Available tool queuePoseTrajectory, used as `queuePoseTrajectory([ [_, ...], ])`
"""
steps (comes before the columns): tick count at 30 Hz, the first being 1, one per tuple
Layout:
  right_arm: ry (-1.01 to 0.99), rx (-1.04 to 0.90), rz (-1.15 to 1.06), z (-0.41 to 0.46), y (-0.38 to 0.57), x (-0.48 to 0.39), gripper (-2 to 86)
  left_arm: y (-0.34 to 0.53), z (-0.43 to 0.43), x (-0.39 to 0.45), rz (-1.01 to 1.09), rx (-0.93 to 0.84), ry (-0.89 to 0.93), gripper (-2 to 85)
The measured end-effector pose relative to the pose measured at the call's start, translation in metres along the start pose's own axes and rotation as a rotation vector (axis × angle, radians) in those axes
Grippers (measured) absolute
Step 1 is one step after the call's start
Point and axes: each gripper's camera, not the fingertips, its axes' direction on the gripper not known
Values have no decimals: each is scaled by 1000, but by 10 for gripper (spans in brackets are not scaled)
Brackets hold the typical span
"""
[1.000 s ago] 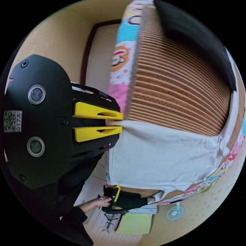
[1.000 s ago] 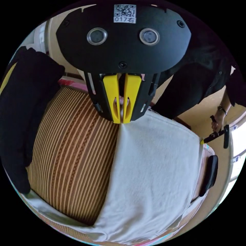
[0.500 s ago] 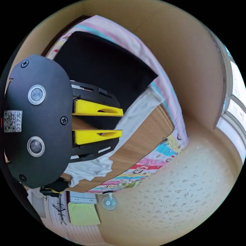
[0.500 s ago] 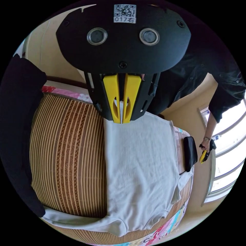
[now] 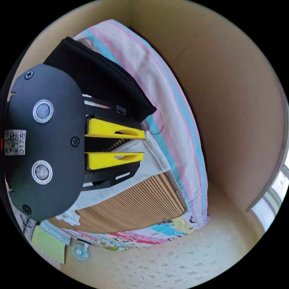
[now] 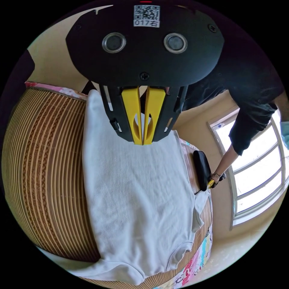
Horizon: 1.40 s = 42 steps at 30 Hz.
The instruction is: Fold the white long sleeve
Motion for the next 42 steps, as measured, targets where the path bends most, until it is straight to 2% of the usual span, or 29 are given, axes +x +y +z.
queuePoseTrajectory([
  [4,-53,10,-11,-10,4,2,5,16,4,34,112,3,-113,131],
  [9,-54,0,-12,-21,15,12,5,7,8,29,150,45,-241,132],
  [12,-99,9,2,-24,17,24,5,-11,48,22,253,-78,-257,135],
  [16,-163,17,12,-25,19,35,5,-3,69,9,183,-31,-302,99],
  [17,-176,17,14,-25,21,37,5,0,74,10,222,-53,-283,65],
  [19,-186,10,10,-28,24,38,5,6,67,8,211,-23,-298,58],
  [22,-176,14,3,-39,29,40,5,24,19,7,250,87,-162,55],
  [25,-196,39,-7,-51,33,43,5,67,-59,28,412,221,-63,56],
  [27,-229,86,-13,-60,35,46,5,112,-116,46,501,366,-6,56],
  [29,-255,127,-33,-66,37,45,5,201,-190,76,595,556,149,56],
  [31,-270,151,-43,-70,37,44,5,272,-212,107,704,585,335,56],
  [33,-291,173,-53,-74,38,42,6,343,-199,145,791,549,507,59],
  [35,-301,187,-63,-78,42,43,6,429,-138,197,869,443,695,66],
  [36,-292,203,-65,-83,47,46,7,449,-117,210,892,405,722,69],
  [38,-266,228,-54,-93,58,53,9,520,-21,253,992,203,731,73],
  [42,-236,298,-5,-118,88,84,17,549,66,243,969,-33,827,64],
])
